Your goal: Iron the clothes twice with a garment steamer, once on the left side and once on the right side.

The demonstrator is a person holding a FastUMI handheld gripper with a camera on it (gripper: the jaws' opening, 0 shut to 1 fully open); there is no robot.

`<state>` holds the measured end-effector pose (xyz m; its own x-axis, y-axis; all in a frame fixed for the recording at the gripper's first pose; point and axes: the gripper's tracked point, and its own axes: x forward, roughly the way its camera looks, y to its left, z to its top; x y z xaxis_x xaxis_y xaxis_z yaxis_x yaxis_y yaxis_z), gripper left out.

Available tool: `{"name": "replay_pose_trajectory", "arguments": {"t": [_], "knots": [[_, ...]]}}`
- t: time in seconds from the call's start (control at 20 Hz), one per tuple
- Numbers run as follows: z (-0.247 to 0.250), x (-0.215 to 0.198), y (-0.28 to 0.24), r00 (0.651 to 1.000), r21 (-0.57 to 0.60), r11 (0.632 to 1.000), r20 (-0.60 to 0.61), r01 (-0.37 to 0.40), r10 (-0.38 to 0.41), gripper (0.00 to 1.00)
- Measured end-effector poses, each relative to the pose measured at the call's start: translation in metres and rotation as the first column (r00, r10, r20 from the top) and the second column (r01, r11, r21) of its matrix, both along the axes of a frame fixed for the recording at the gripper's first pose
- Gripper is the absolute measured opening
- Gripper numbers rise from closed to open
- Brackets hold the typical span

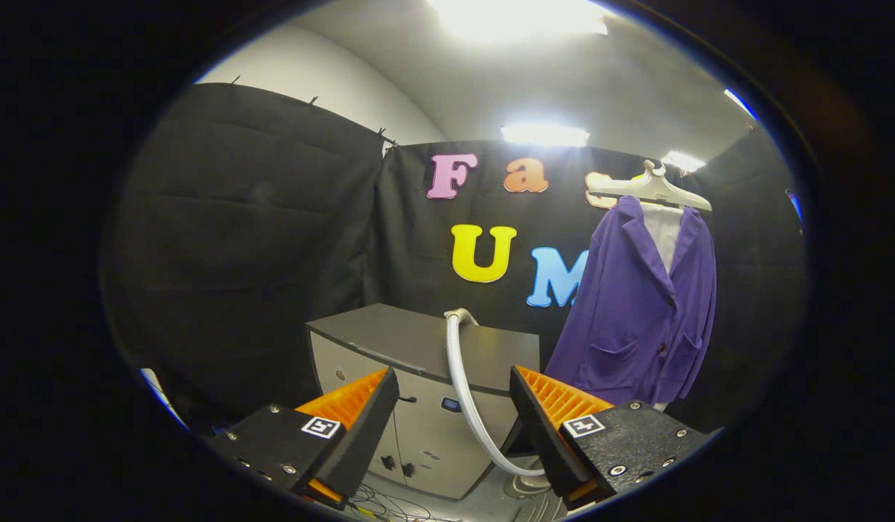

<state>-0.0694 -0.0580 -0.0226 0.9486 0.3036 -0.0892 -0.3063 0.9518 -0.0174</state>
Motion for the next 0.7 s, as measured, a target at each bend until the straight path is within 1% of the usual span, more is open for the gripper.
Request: {"name": "replay_pose_trajectory", "arguments": {"t": [0.1, 0.2, 0.35, 0.4, 0.5, 0.55, 0.7], "knots": [[0.010, 0.001, 0.010, 0.999, 0.019, 0.999, 0.009, -0.037, 0.037, 0.95], [0.019, 0.004, 0.028, 0.995, 0.030, 0.995, -0.001, -0.095, 0.095, 0.95], [0.032, 0.023, 0.045, 0.990, 0.001, 0.990, -0.010, -0.142, 0.142, 0.95], [0.036, 0.035, 0.048, 0.990, -0.021, 0.990, -0.014, -0.140, 0.140, 0.95], [0.040, 0.065, 0.044, 0.996, -0.060, 0.994, -0.029, -0.090, 0.089, 0.95], [0.041, 0.081, 0.048, 0.997, -0.057, 0.996, -0.044, -0.067, 0.064, 0.95], [0.049, 0.135, 0.060, 0.995, 0.008, 1.000, -0.102, -0.008, 0.008, 0.95]]}}
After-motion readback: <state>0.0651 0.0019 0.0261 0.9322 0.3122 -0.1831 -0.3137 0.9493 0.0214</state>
